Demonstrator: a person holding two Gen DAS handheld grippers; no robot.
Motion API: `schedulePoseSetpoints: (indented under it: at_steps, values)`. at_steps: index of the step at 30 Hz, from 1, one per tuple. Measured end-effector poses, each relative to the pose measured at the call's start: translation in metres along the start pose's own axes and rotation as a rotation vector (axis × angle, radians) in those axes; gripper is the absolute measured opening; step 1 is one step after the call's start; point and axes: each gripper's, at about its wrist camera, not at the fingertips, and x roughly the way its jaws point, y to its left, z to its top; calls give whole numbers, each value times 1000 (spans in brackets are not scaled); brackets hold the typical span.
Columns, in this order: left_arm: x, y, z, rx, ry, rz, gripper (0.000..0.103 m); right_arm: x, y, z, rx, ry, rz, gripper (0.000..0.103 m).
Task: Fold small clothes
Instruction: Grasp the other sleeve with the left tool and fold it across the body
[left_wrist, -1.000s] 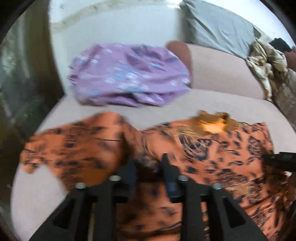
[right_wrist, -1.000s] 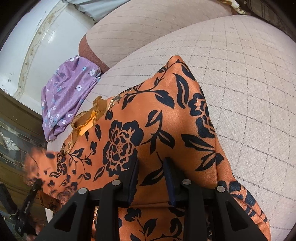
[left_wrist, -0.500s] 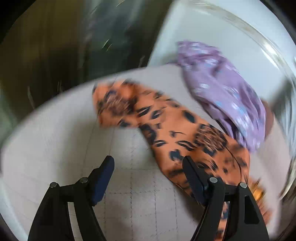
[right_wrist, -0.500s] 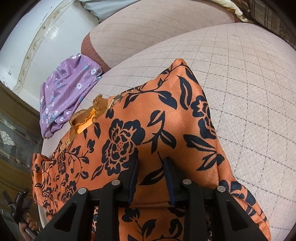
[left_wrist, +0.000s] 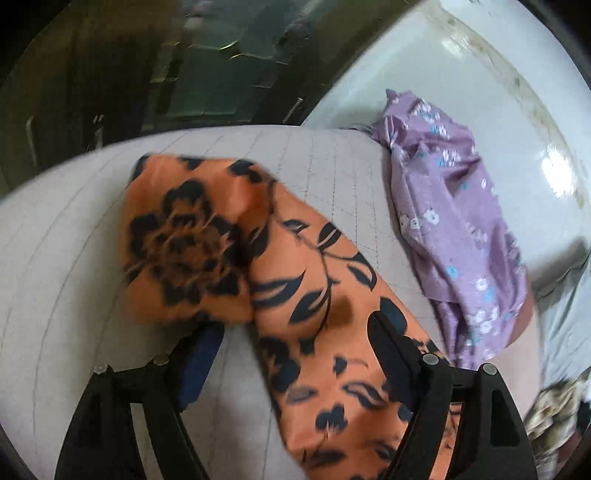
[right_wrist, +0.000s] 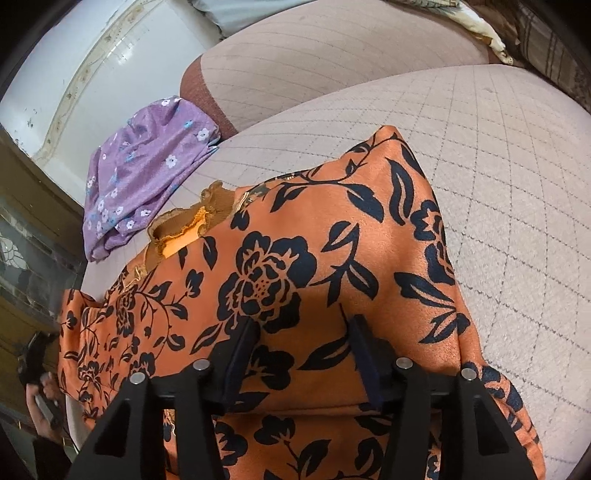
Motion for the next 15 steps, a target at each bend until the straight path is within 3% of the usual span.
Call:
schedulePoseSetpoints:
  at_steps: [2,4,5,9,12,15]
  values:
    - [6,-6,6,72,12,58,35,0,0,0,-2,-3,-2,58]
    - [8,-15,3,128,11,111,15,0,1,0,-10,-9,-15,55]
    - [5,-18,1,143,2,116,10,0,2,-1,-15,-12,-23,52]
    - [-31,-68,-12,298,-97,128,8,-3,3,3,-13,-18,-34,32]
    - [-73,-129,-41,465,-184,42,8,-7,-4,8,36,-14,-9,29]
    - [-111,-203,-103,676,-207,-98,8,-15,-15,12,92,-31,4,29]
